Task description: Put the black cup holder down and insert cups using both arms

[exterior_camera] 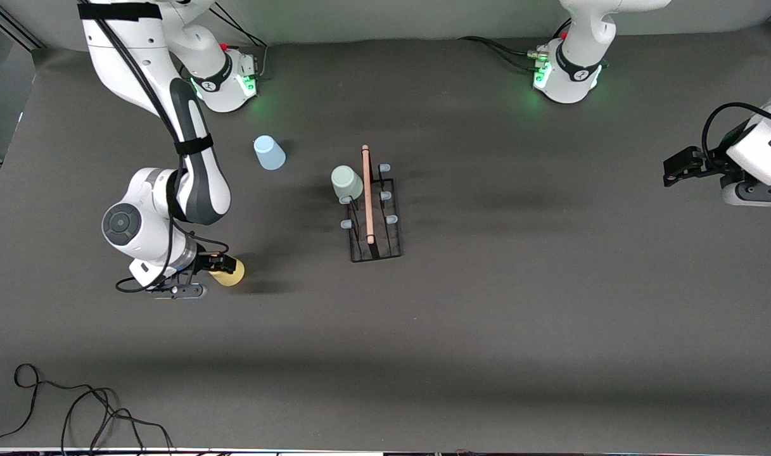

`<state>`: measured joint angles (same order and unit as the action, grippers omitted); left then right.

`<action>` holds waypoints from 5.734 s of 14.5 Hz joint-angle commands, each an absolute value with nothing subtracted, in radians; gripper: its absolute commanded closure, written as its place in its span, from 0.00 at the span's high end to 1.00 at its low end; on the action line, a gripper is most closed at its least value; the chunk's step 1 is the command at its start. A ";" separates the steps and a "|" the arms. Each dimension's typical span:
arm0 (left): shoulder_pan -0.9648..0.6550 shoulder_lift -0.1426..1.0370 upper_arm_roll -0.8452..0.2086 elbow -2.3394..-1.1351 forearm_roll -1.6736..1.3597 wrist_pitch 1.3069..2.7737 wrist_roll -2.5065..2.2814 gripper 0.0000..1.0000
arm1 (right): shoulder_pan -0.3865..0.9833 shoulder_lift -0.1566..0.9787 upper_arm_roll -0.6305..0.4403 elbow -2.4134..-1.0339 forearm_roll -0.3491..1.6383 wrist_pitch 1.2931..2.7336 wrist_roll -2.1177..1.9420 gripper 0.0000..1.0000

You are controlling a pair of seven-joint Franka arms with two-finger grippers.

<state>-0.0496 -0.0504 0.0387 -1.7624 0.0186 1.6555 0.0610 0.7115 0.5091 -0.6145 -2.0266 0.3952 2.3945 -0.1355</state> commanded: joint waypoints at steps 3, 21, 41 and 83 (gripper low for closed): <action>-0.058 -0.074 0.041 -1.772 0.035 1.643 0.041 1.00 | 0.718 0.482 -0.617 -2.103 0.573 2.424 -0.305 1.00; -0.061 -0.078 0.034 -1.775 0.035 1.643 0.020 1.00 | 0.860 0.299 -0.640 -2.031 0.417 2.254 0.142 0.00; -0.060 -0.074 0.032 -1.775 0.035 1.651 0.018 1.00 | 1.229 0.462 -0.635 -1.796 0.382 2.171 0.811 0.00; -0.063 -0.072 0.011 -1.772 0.035 1.655 -0.020 1.00 | 1.096 0.390 -1.345 -1.401 0.312 1.353 -0.206 1.00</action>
